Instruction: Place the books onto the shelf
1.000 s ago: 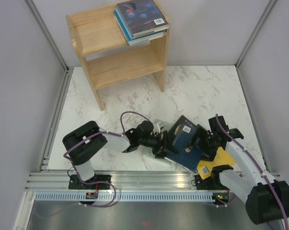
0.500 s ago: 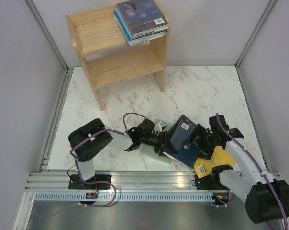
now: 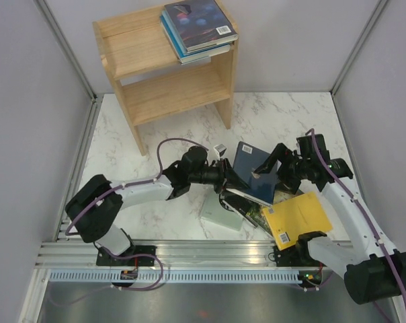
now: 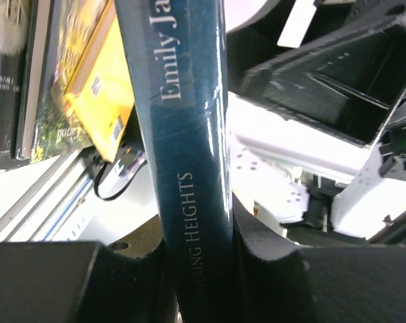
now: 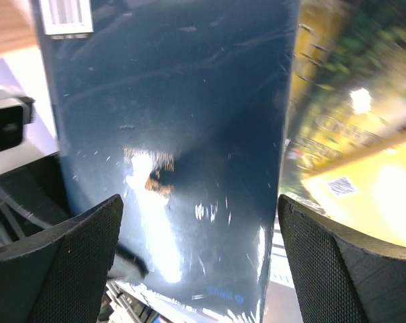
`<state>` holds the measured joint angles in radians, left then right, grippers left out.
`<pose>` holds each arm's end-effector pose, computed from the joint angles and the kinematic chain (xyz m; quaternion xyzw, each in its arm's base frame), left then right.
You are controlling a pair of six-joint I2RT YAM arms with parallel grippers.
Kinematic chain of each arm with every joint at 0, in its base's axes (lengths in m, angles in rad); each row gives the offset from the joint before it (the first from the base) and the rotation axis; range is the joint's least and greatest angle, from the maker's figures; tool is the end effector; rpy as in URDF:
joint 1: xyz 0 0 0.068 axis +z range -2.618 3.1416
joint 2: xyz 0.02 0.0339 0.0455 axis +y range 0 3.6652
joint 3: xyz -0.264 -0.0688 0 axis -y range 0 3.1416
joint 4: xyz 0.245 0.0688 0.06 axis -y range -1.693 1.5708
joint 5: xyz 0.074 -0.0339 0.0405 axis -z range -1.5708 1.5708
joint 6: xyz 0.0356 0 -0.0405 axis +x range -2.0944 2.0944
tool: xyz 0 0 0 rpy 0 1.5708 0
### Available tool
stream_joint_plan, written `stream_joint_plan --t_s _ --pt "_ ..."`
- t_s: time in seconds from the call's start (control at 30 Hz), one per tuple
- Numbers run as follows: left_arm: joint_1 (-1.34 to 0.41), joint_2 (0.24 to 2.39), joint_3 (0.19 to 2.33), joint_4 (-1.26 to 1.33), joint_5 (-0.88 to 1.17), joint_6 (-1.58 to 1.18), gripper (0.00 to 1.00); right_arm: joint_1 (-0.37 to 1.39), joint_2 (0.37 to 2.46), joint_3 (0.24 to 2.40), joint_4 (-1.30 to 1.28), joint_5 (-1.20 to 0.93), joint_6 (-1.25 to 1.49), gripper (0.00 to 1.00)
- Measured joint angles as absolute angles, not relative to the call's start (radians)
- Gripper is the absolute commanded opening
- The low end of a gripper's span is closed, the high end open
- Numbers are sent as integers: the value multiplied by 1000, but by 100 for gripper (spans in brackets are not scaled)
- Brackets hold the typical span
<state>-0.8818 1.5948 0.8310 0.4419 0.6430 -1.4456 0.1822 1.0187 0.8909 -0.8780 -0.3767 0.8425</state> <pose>0.2010 -0.2776 0.2189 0.0367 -0.7907 0.6109 0.0158 0.1840 0.0472 0.2761 0.2565 0.9093 0.2910 0.1505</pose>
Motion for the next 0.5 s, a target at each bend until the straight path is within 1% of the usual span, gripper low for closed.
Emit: stream_joint_plan --t_s 0.33,0.5 --pt "-748 1448 859 249 598 -1404 2 186 1077 1171 -928 -363 842 98" --pt "-654 1371 931 78 547 -1384 2 186 1106 1317 -943 -368 865 98"
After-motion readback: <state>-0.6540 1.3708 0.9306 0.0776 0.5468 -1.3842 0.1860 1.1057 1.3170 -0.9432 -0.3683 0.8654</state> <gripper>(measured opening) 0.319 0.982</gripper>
